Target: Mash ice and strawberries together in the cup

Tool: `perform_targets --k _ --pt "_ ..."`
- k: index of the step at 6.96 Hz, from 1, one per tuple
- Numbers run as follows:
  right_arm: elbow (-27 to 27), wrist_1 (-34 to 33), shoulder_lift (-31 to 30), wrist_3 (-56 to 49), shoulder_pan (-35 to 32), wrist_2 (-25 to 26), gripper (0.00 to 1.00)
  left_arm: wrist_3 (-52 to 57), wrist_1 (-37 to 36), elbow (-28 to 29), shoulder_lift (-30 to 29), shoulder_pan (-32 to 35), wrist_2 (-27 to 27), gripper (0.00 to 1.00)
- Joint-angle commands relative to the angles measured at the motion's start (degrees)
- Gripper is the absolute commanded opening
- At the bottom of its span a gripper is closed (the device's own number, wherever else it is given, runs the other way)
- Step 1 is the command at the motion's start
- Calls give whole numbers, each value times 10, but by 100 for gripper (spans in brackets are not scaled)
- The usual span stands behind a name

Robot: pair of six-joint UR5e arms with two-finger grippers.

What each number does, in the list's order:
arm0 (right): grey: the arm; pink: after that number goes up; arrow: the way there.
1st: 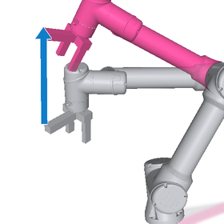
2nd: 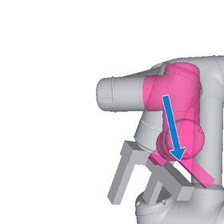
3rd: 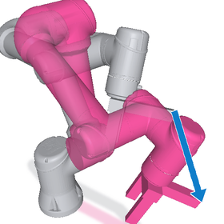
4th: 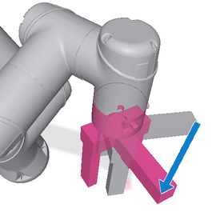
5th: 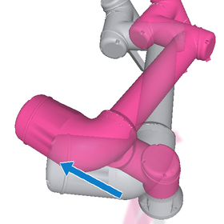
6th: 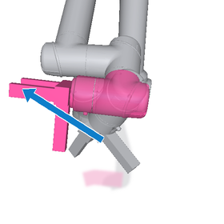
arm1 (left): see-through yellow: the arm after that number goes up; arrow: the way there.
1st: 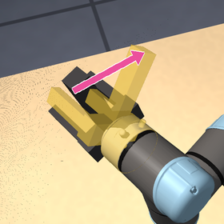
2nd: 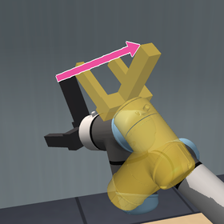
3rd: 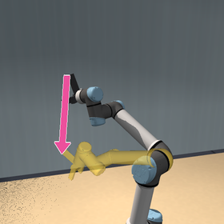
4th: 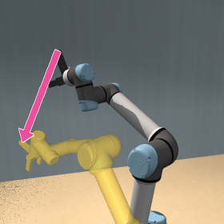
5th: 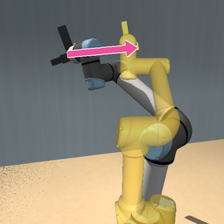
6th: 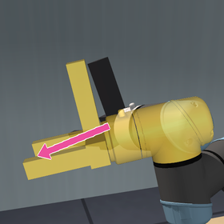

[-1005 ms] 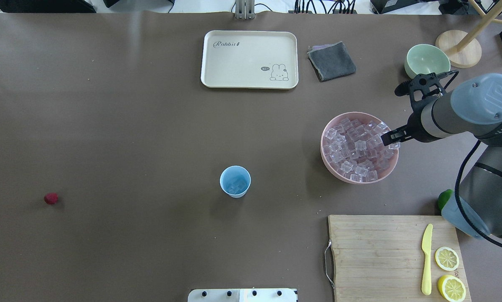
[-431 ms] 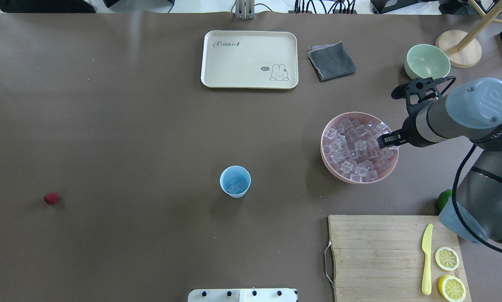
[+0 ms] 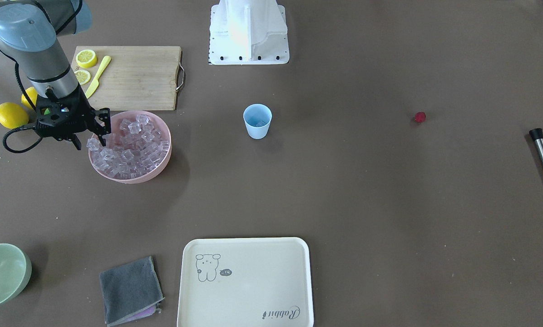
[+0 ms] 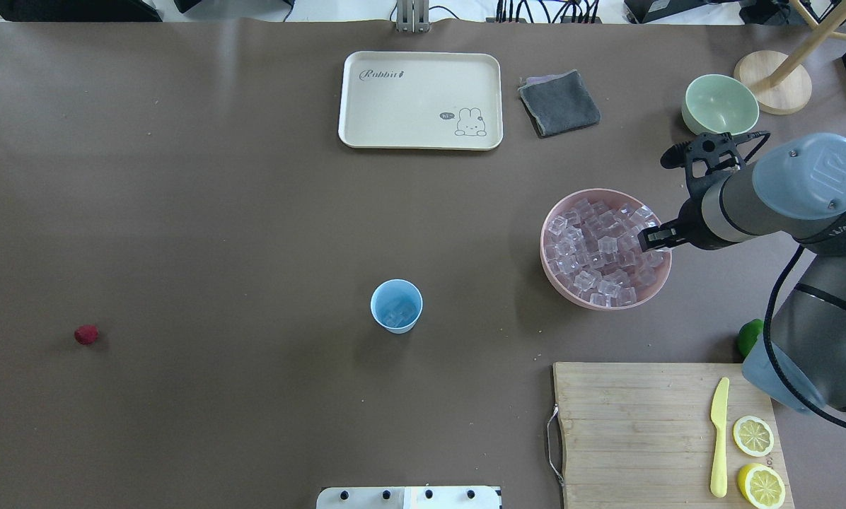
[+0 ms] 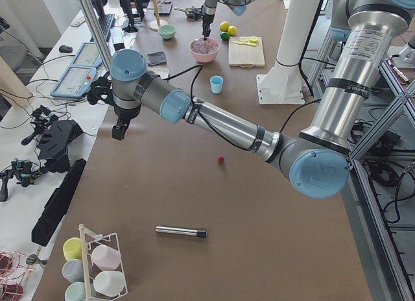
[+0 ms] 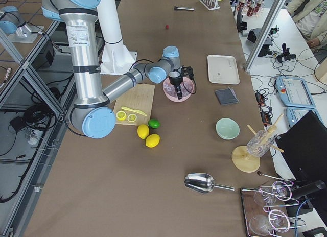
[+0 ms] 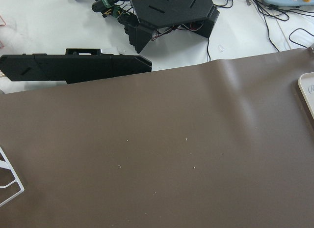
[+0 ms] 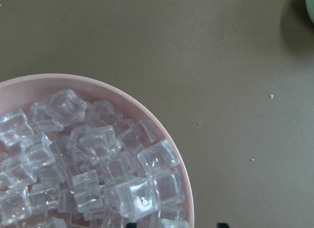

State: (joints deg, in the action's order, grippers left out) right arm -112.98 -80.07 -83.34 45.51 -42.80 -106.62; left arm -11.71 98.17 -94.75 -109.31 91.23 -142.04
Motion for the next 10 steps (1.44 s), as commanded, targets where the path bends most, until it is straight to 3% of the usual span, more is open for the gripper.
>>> perform_targets --k 1,3,4,5,6,9,10 --pt "0 0 -1 0 1 0 51 0 0 1 0 0 0 98" --pt "-7 0 3 0 1 1 37 -1 0 3 -2 -1 1 98" --pt "-7 0 4 0 1 1 17 -1 0 3 -2 -1 1 98" --pt "-10 0 5 0 1 2 13 -2 0 2 -2 -1 1 99" --pt "-10 0 3 0 1 4 1 -1 0 3 -2 -1 1 98" --pt "-16 0 9 1 1 5 0 -2 0 3 0 -1 1 98" --pt "-25 0 8 0 -3 1 20 -2 0 4 1 -1 1 98"
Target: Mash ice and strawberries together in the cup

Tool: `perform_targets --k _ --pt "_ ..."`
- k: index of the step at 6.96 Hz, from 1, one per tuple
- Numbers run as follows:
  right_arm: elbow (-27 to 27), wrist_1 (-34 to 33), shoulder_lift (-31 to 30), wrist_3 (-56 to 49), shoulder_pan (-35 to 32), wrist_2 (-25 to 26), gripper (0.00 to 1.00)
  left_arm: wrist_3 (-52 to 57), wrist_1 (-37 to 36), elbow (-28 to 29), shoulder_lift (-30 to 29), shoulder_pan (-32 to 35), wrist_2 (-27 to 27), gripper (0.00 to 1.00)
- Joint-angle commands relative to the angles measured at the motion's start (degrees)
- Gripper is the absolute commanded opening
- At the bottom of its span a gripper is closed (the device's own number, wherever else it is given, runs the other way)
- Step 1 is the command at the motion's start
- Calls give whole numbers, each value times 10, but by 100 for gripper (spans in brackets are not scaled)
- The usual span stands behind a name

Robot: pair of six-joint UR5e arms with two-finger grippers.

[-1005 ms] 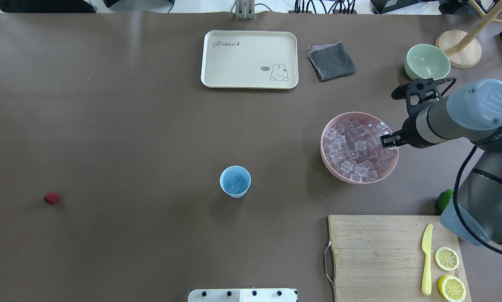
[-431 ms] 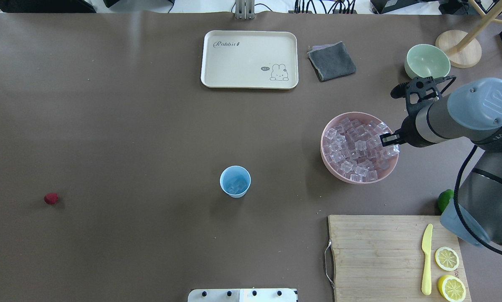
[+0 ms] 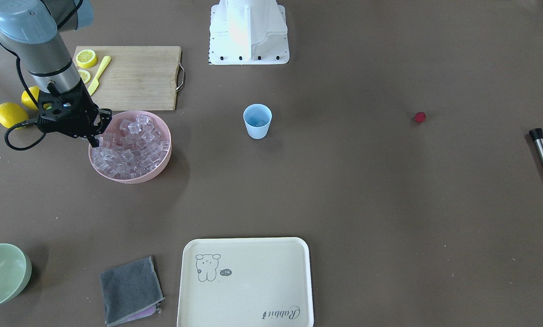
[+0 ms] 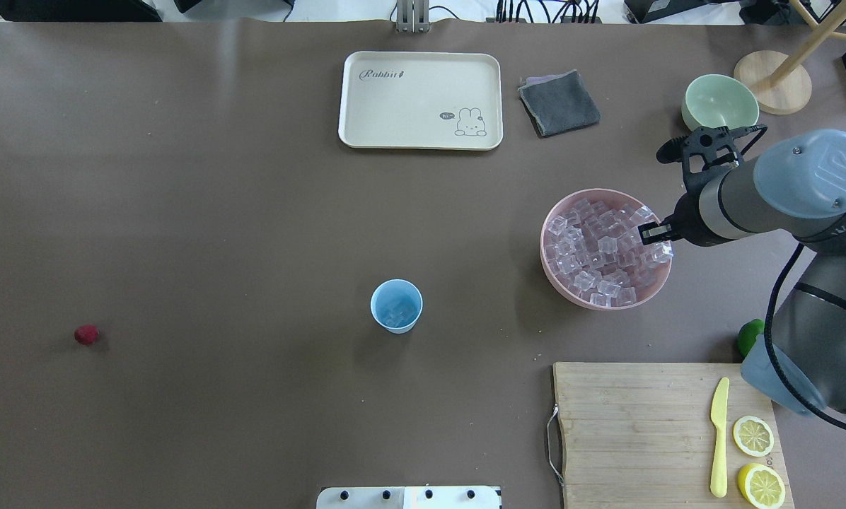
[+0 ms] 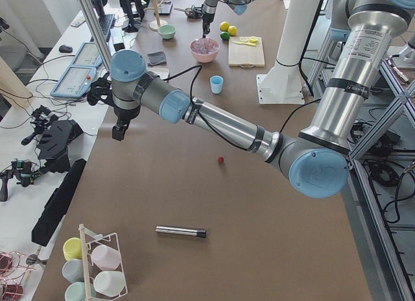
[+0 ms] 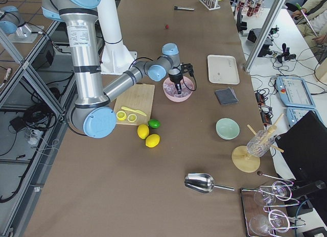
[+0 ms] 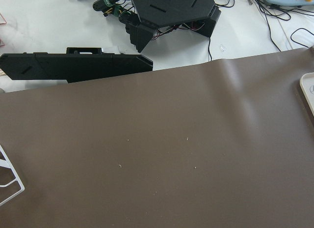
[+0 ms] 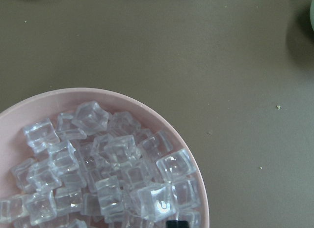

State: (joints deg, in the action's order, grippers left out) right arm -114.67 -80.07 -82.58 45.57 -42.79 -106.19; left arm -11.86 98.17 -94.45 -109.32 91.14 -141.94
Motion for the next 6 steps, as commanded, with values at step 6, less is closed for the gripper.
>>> perform_targets --k 6 --pt "14 0 41 74 17 3 98 4 3 0 12 -1 -1 98"
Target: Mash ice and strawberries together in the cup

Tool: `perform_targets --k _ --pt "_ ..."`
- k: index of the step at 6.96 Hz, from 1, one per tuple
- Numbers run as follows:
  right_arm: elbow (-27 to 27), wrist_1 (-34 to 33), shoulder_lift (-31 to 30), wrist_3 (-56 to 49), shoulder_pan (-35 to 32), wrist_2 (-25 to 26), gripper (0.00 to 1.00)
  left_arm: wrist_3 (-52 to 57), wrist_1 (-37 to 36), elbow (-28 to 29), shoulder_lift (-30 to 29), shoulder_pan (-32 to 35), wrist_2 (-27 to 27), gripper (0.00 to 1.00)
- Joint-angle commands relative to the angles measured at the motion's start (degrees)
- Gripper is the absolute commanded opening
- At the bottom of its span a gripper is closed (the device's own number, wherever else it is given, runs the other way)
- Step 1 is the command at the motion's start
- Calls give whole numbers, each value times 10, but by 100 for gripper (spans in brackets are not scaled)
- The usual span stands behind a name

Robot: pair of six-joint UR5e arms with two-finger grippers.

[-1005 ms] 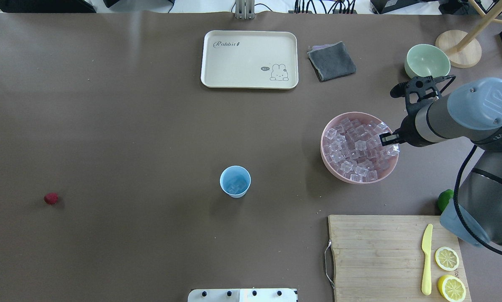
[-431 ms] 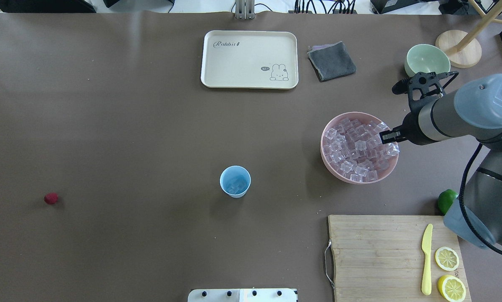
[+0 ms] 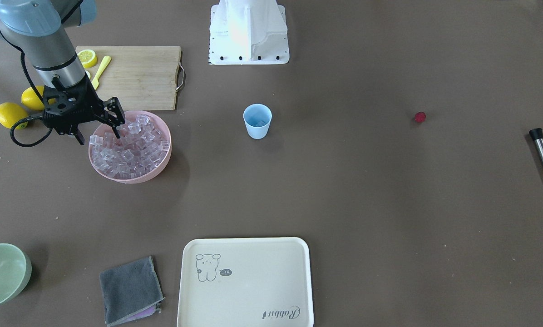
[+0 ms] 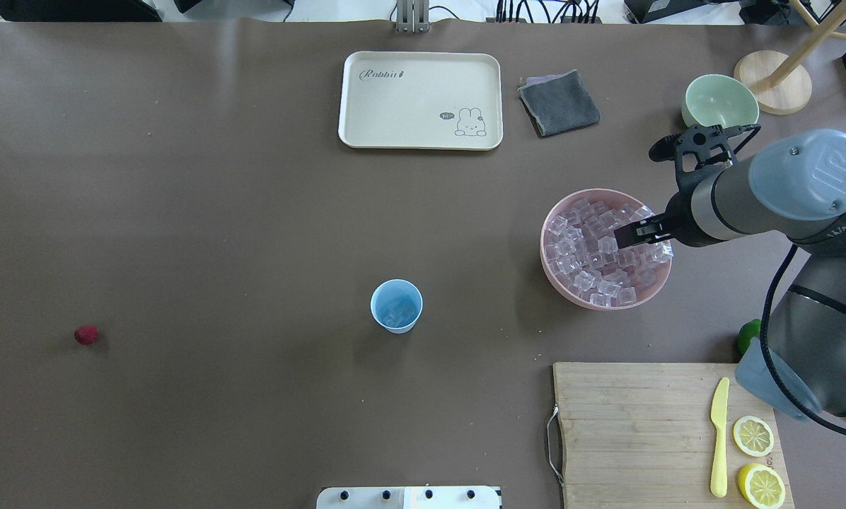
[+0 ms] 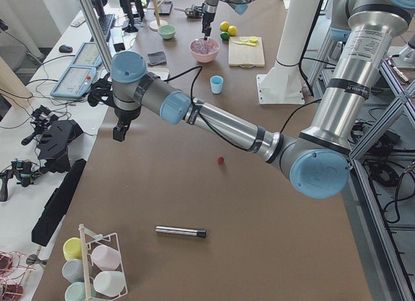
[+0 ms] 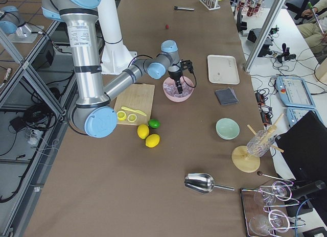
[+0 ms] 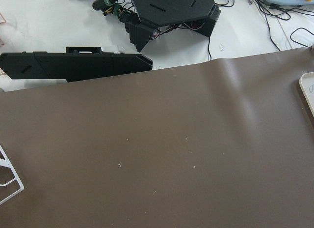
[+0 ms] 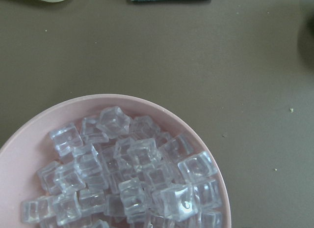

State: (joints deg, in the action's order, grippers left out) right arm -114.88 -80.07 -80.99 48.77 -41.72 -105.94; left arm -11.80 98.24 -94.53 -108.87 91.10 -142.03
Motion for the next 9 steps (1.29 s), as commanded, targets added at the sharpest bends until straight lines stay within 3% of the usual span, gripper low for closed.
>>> perform_targets --k 1,5,9 --pt "32 0 42 70 8 6 98 3 5 2 9 0 0 99" --pt "40 0 42 75 12 30 97 -1 5 3 7 0 0 98" --pt "40 -42 42 77 28 62 97 1 5 6 2 -1 1 98"
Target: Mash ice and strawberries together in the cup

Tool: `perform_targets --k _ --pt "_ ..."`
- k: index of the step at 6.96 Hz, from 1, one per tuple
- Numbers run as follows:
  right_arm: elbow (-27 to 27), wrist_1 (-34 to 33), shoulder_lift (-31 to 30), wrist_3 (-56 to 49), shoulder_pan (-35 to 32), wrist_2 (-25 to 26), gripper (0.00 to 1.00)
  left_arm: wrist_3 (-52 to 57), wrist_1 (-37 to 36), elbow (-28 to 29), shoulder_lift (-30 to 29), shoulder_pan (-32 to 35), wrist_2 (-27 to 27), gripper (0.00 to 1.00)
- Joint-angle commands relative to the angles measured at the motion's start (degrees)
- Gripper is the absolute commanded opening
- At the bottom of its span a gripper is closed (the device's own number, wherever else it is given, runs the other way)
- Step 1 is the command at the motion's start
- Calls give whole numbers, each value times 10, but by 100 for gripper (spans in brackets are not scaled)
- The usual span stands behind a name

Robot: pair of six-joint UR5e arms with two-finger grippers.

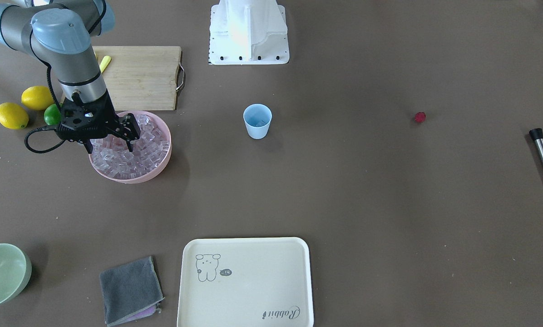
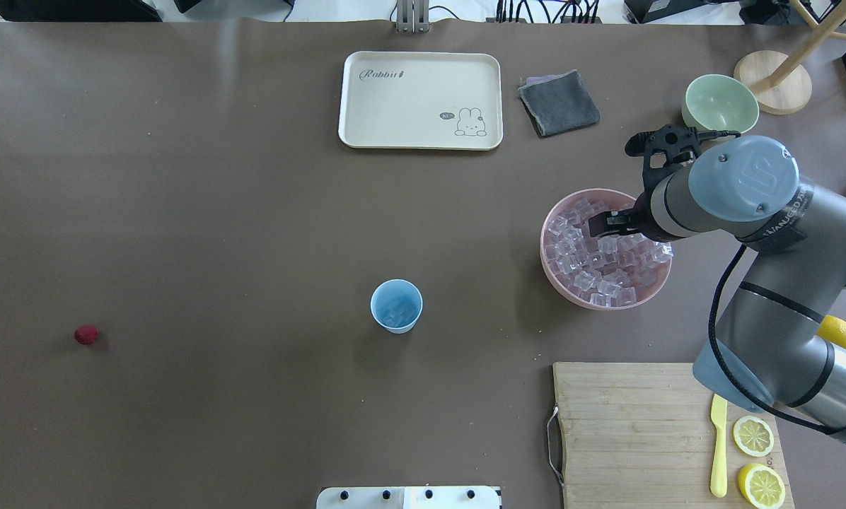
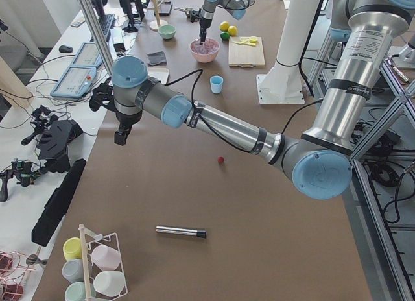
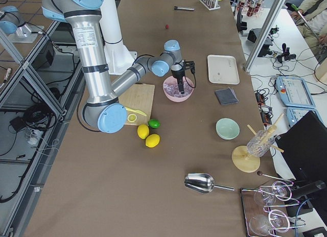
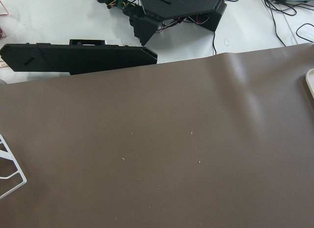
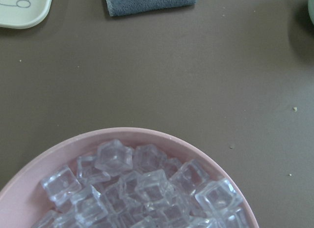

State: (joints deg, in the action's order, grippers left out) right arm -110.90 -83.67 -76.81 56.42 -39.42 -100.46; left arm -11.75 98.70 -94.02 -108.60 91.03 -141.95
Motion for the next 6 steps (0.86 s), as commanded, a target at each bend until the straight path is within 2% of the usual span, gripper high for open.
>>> perform_targets --k 1,2,6 --pt "1 -10 0 0 8 8 95 1 0 1 -2 -1 0 98" --pt "1 -11 0 0 13 12 95 1 0 1 -2 -1 0 98" --pt "2 -24 1 -2 28 20 74 2 0 1 1 -1 0 98"
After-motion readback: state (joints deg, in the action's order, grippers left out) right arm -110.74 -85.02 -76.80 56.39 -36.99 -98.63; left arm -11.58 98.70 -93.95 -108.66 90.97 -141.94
